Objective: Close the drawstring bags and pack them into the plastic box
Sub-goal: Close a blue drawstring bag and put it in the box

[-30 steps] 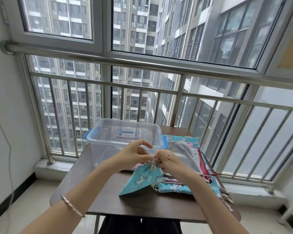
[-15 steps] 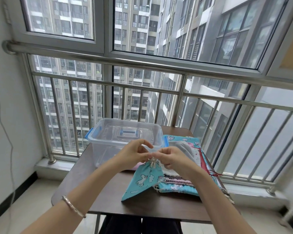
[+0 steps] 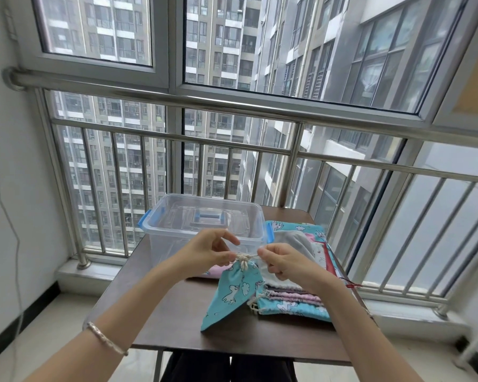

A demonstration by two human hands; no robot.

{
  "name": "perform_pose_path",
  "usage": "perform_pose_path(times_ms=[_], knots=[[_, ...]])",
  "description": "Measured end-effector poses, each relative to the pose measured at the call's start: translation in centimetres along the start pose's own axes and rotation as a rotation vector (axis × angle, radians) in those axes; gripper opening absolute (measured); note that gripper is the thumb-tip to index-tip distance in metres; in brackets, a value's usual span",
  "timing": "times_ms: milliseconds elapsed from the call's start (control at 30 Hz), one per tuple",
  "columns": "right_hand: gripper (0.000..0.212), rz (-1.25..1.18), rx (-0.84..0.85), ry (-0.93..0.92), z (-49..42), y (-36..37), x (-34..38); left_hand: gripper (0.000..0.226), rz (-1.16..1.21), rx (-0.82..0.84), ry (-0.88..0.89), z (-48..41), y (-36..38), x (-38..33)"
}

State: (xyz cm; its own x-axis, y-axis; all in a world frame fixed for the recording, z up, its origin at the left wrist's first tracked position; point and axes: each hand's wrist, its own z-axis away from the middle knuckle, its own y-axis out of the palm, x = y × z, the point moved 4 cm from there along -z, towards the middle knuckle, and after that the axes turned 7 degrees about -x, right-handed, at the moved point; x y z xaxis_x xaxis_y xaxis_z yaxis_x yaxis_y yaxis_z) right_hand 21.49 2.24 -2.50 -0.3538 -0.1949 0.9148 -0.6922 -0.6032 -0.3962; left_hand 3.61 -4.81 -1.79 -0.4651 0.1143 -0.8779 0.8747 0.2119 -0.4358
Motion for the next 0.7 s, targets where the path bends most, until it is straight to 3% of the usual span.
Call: perform_pose_path(times_ms=[233,333,367,533,700], knots=[[0.018,0.202,0.019,-0.098,0.2,0.5,0.8,0.018,-0.003,-0.018,-0.031,0.1,0.0,0.5],[0.058,0.304,0.135,-0.147,0.5,1.8,1.7,0.016,0.062,-0.014,-0.030,0.0,0.0,0.2],[0.060,0.345,0.129,-0.164,0.5,2.2,2.0,0.016,0.101,-0.015,-0.033,-0.1,-0.1,0.0],[0.013,0.308,0.021,-0.277,0.1,0.7,5.2,0.020,0.365,-0.033,-0.129,-0.2,-1.1,-1.4],[0.017,-0.030,-0.210,-0.386,0.1,-4.3,11.6,0.030,0.354,-0.066,-0.213,-1.6,-2.3,-3.3]])
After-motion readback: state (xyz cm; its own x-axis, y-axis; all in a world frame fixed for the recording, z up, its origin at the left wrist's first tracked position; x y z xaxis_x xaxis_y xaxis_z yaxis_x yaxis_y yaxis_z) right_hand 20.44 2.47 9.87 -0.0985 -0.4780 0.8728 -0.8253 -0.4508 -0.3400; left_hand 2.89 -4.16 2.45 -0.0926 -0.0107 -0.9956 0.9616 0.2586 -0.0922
